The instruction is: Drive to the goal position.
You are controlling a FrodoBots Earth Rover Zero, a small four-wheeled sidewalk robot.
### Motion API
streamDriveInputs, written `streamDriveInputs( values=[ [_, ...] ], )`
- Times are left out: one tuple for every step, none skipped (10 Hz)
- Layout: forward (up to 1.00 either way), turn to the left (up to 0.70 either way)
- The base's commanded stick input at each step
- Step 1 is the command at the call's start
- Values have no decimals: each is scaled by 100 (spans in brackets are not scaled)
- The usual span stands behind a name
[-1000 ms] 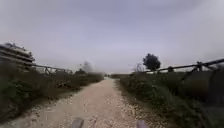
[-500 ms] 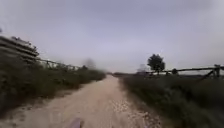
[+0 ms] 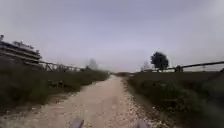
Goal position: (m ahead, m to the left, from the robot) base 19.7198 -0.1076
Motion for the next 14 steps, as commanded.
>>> streamDriveInputs(
  values=[
    [70, 0],
    [70, 0],
    [70, 0],
    [70, 0],
    [70, 0],
    [70, 0],
    [70, 0],
    [70, 0],
    [70, -9],
    [70, -26],
    [70, -35],
    [70, -2],
    [70, 0],
    [70, 0]
  ],
)
